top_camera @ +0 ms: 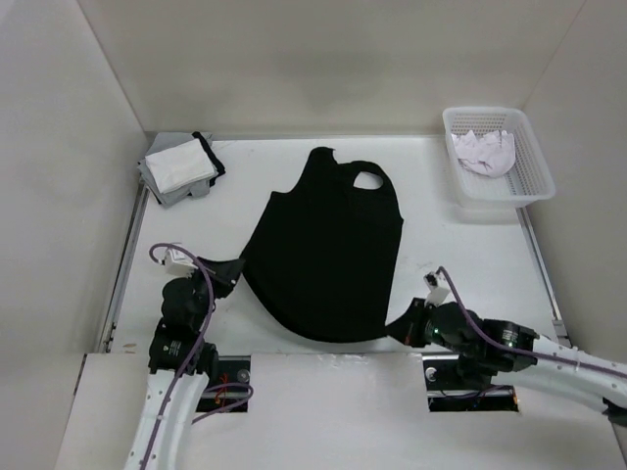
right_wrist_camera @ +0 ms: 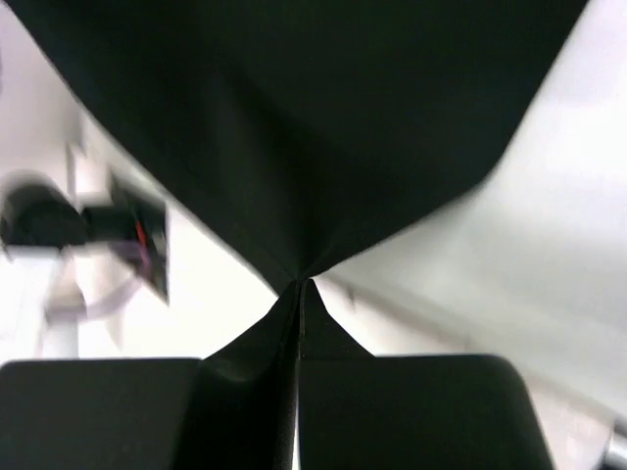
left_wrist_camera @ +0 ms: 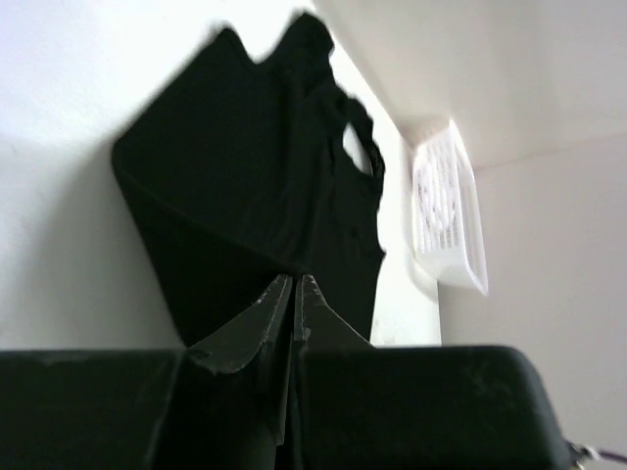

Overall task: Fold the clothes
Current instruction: Flatten the tank top out, then fold the tank top

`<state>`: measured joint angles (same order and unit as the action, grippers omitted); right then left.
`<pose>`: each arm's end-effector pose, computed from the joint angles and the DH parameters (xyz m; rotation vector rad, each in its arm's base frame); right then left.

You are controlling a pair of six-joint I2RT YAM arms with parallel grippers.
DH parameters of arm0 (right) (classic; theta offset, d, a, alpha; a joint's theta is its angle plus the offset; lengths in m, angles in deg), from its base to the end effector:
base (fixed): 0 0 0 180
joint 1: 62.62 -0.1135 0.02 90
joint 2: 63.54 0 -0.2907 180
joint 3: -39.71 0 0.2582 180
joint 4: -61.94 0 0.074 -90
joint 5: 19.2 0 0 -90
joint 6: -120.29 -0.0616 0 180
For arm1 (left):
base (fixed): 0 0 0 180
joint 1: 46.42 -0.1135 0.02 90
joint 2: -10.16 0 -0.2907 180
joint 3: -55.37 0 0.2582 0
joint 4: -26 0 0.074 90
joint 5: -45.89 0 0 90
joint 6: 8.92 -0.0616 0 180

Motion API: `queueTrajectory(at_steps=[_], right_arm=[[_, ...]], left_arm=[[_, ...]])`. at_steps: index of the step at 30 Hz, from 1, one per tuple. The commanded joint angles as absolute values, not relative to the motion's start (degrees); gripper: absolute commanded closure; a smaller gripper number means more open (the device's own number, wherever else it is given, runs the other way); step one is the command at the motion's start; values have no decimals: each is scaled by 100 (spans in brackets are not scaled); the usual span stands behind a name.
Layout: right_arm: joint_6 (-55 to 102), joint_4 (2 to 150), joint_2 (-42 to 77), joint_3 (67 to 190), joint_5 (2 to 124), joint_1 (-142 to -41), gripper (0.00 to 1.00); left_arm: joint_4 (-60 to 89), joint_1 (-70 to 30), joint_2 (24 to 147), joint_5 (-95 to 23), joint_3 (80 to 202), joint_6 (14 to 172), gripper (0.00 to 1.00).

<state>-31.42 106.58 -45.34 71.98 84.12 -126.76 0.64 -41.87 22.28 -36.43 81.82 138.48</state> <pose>0.0606 0.0925 0.1989 0.1033 2.2770 1.0349 0.1175 -0.0176 0.2126 -0.7310 1.7007 -0.8901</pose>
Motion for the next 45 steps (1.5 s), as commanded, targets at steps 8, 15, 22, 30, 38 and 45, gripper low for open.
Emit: queueTrajectory(at_steps=[8,15,22,30,38,45], right_arm=[[-4348,11310,-3428,7950,10208,-14039,100],[-1746,8949,-2103,8565,8342,-10150,100],[-1392,7126,1121,10514,6448,-7578,100],[-1471,7642,4260,13687,6157,-6786,100],[-1339,7698,4468,13667,6683,-6872,56],[-1260,6626,2649,11207,6992,-7575,96]], left_arm=[[-989,-3197,2260,-5464,9051,13857,99],[2649,-3293,5879,-5702,9568,14013,99],[3840,-3364,10239,-5765,12886,13768,99],[2804,-3434,13441,-5351,16914,13504,89],[3319,-3636,12498,-5324,14903,13539,61],[4789,-3715,10887,-5397,11093,14092,64]])
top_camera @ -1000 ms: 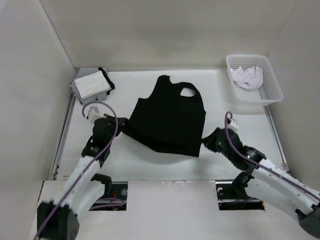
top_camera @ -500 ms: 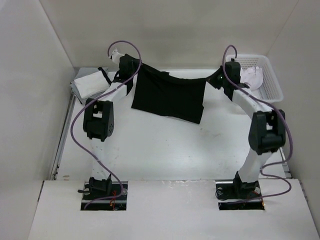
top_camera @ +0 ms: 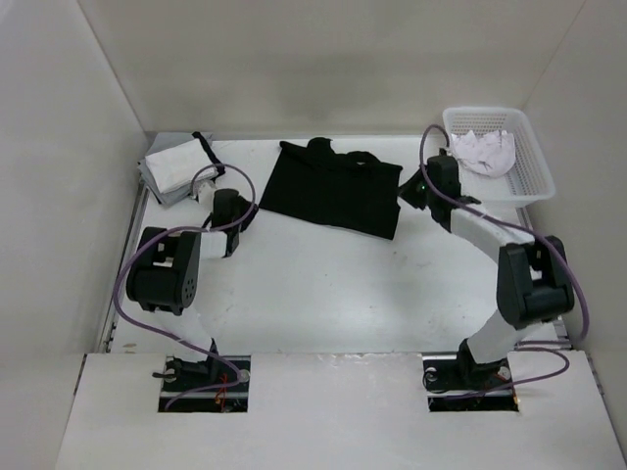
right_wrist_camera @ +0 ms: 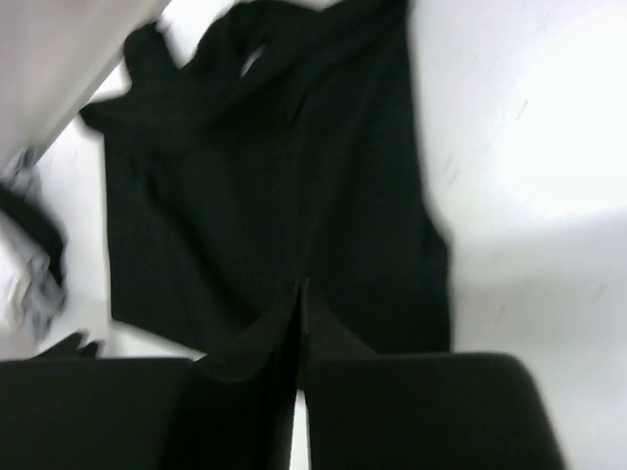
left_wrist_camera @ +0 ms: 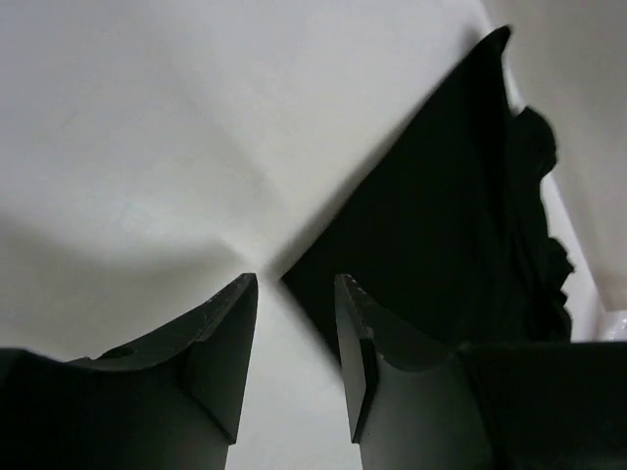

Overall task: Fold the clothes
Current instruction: Fold the tank top

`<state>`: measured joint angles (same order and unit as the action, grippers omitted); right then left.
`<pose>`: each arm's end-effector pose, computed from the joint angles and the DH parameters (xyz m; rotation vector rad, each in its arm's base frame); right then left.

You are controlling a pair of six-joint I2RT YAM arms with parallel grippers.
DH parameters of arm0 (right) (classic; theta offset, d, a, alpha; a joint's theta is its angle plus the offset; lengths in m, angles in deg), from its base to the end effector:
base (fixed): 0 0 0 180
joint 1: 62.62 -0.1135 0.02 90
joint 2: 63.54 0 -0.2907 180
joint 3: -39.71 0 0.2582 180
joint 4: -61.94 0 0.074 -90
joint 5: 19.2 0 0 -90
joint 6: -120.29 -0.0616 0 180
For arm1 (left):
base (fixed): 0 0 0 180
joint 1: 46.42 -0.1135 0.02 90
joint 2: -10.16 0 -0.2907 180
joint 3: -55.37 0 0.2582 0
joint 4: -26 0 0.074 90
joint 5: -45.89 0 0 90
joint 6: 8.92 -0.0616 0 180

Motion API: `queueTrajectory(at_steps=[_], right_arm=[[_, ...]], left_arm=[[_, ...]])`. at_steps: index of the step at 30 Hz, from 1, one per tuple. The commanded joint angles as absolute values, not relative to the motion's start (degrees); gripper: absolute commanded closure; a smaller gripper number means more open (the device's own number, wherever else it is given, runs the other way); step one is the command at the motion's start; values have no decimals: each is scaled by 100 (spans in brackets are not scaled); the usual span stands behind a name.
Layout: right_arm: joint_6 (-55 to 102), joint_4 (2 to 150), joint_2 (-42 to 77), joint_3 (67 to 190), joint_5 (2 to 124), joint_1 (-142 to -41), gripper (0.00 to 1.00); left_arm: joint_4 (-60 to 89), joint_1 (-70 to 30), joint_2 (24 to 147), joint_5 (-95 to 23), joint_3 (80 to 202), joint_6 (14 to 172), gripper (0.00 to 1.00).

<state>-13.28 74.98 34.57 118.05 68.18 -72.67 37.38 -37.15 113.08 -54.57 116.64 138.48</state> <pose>0.4110 0.0757 0.2405 0.6088 2.1166 0.5864 0.3908 -0.0525 0.1574 -0.9698 1.8973 -0.5087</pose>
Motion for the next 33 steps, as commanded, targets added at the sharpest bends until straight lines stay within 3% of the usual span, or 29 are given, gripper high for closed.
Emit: queueTrajectory(at_steps=[1,4,7,11,14,18,22,26,33], right_arm=[[-1286,6485,2446,10864,6992,-7681,100],[-1392,6186,1945,10028,7053,-7910,99],[-1462,5939,1557,9421,7123,-8051,92],[-1585,5781,1302,8770,7203,-8068,72],[-1673,5667,1406,8453,7229,-8016,62],[-1822,5333,1600,8233,7115,-7945,58],[-1954,5192,1767,8145,7123,-7972,54],[-2121,5051,1977,8066,7124,-7945,50],[-2428,4866,2400,8250,7079,-7849,50]], left_arm=[[4807,-3759,10886,-5169,10917,14180,64],[4903,-3882,11026,-4693,10660,14374,63],[5158,-3874,11290,-4535,10660,14462,61],[5246,-3847,11545,-4429,10861,14515,58],[5115,-3838,11686,-4499,11055,14480,62],[4869,-3803,11826,-4718,11275,14374,72],[4816,-3803,12063,-4824,11468,14357,73],[4807,-3803,12240,-4868,11609,14401,81],[4833,-3830,12205,-4903,11723,14383,94]])
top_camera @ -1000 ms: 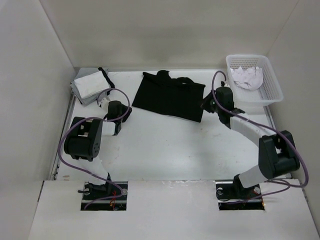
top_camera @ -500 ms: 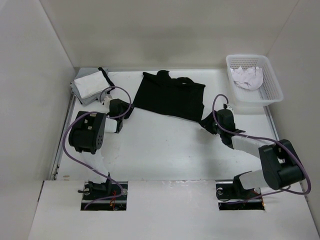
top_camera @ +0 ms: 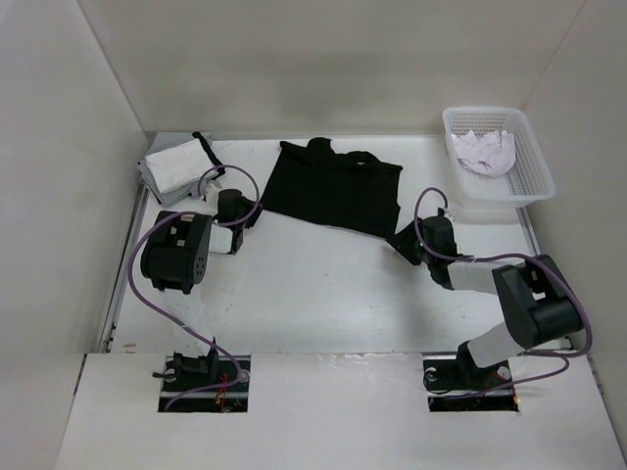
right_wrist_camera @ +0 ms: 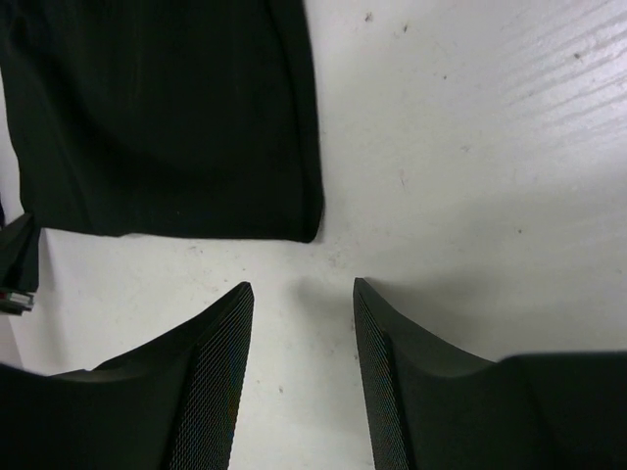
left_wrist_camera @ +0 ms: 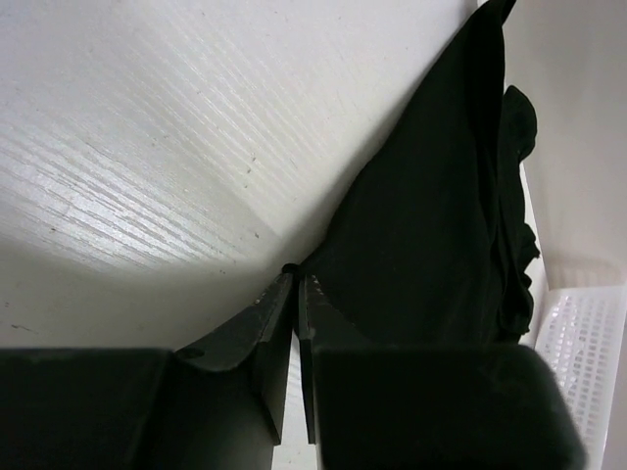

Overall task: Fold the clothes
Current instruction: Fold the tank top

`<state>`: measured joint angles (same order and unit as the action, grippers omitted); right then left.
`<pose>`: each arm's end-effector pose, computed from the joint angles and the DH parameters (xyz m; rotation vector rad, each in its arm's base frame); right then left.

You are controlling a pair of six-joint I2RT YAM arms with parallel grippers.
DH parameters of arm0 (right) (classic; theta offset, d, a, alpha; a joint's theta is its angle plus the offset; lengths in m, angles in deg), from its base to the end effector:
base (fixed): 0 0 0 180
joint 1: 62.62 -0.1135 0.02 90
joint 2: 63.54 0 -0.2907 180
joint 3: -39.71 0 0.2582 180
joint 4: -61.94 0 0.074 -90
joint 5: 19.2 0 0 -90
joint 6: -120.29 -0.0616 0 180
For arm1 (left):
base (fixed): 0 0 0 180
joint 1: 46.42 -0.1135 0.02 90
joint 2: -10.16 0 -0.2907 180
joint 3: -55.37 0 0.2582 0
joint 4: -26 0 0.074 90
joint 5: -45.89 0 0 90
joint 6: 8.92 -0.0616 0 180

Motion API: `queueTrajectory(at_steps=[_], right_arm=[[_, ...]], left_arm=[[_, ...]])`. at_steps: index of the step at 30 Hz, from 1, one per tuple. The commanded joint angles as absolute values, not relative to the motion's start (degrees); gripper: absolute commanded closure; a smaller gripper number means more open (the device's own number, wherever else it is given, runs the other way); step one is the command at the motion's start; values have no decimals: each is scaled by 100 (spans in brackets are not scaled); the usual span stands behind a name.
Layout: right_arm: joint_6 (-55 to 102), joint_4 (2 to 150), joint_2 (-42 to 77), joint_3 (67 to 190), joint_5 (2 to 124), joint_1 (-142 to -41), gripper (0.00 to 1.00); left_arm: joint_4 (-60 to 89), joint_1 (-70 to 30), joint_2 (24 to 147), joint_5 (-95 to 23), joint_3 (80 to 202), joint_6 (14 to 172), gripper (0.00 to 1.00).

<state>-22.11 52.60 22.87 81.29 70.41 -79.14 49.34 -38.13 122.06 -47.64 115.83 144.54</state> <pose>0.2830 0.0844 0.1429 0.6968 2.1651 0.6694 0.4052 -0.0552 0.1175 -1.0245 1.8756 -0.6976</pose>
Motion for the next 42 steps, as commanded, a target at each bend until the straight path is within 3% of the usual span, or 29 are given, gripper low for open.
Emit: queueTrajectory(at_steps=[1,9,15,22,25,30,33,38,42], right_arm=[[-2490,4866,2470,8302,7106,-7840,50],[-3079,4700,3014,8522,7510,-7857,59],[-3352,4365,3252,8487,7685,-7857,74],[-3387,4313,3438,8637,7739,-7884,100],[-3212,4347,3026,8506,7809,-7980,100],[-2545,5303,1112,8197,7862,-8173,100],[-1904,6733,-573,8381,8019,-8419,100],[-1112,9318,-2940,9566,8722,-9209,100],[-900,10560,-3488,10630,9293,-10053,100]], left_arm=[[4842,-3821,12205,-4903,11732,14383,94],[4921,-3812,12293,-4903,11758,14427,97],[4947,-3812,12328,-4886,11803,14453,99],[5114,-3812,12293,-4851,11785,14453,100],[5281,-3812,11838,-4921,11557,14366,100],[5300,-3944,10081,-5061,10907,14375,100],[4897,-3970,8554,-5035,10538,14242,100],[3071,-3962,5504,-4771,10536,13892,100],[1462,-3961,3963,-4824,11186,13496,100]])
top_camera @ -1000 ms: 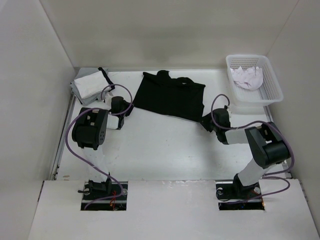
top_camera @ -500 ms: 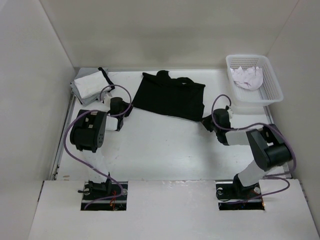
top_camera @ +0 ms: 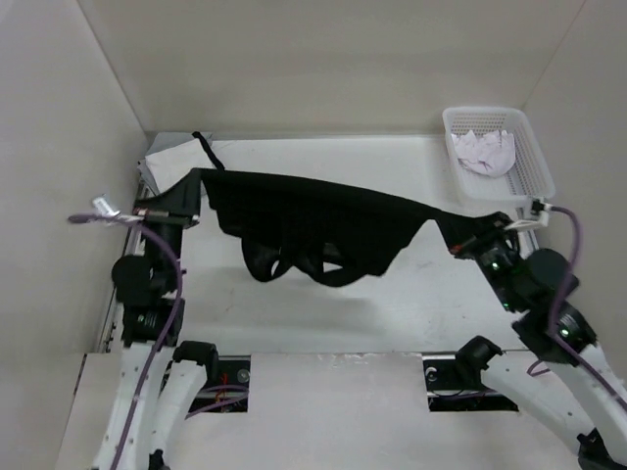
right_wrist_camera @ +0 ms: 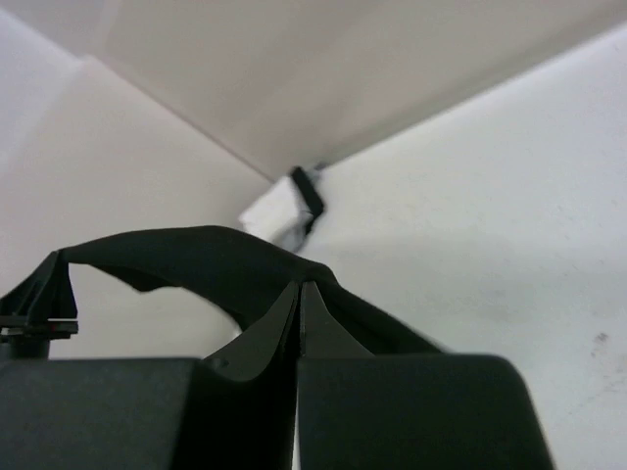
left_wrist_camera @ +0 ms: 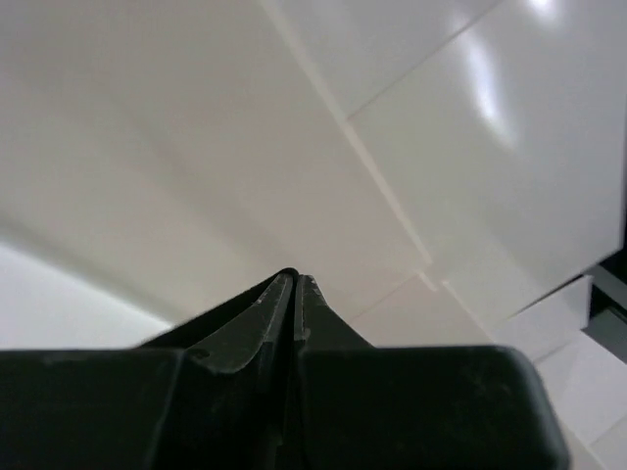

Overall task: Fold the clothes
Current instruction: Fold the tank top

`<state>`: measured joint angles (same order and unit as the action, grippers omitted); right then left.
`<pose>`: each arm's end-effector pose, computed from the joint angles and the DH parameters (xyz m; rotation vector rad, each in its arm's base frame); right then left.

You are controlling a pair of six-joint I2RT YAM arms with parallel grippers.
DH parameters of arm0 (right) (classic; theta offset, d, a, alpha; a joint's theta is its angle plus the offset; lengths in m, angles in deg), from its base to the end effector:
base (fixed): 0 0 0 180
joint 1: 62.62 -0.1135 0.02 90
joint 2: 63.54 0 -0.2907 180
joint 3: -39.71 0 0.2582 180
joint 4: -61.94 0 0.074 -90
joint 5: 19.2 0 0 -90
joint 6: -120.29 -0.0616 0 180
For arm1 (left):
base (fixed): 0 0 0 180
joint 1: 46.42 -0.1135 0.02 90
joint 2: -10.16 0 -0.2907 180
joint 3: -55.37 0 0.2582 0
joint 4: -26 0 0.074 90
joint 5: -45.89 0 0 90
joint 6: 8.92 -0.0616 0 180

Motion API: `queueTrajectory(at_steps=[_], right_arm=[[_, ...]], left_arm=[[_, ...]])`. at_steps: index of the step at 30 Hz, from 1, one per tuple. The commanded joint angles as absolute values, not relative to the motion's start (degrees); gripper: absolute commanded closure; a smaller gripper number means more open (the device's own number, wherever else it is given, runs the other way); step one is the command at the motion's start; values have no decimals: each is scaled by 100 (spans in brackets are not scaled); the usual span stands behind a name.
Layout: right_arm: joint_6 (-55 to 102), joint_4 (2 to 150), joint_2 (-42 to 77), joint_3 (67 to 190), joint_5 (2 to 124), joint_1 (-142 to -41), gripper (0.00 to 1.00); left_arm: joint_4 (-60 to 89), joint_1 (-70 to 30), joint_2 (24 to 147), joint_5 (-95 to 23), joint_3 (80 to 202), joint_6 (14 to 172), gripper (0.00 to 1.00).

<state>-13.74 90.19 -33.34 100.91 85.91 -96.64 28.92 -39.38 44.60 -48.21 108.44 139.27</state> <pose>0.1113 0.0557 0.3991 0.3560 1.5510 0.8788 0.1503 -0.0141 0.4101 -0.5984 1.0980 -0.9518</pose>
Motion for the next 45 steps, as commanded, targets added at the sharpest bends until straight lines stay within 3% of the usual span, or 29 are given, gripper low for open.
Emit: queueTrajectory(at_steps=[1,8,15,20,24,28,36,45], right_arm=[[-882,10692,-3489,10762,9390,-10263,99],[-654,10317,-2664,10747,9287,-10645,98],[-627,8456,-347,10333,7232,-8704,98],[-776,7750,2299,11622,6492,-7894,99],[-838,7898,3523,12836,6280,-7559,100],[-838,7873,3394,12734,6280,-7488,100],[-1154,6942,2033,10441,6376,-7497,100],[-1339,6738,634,8673,6570,-7910,100]], left_arm=[[1154,-3953,3821,-4789,11318,13452,100],[667,-4067,4038,-4666,10828,13425,100],[2378,-4357,6443,-4630,10018,13811,100],[3628,-4304,9150,-4596,11149,14180,100],[3629,-4269,10340,-4534,12389,14216,100],[3699,-4322,10316,-4464,12366,14199,100],[4490,-4497,9139,-4394,10311,14269,100],[4702,-4858,7969,-3840,9009,14304,100]])
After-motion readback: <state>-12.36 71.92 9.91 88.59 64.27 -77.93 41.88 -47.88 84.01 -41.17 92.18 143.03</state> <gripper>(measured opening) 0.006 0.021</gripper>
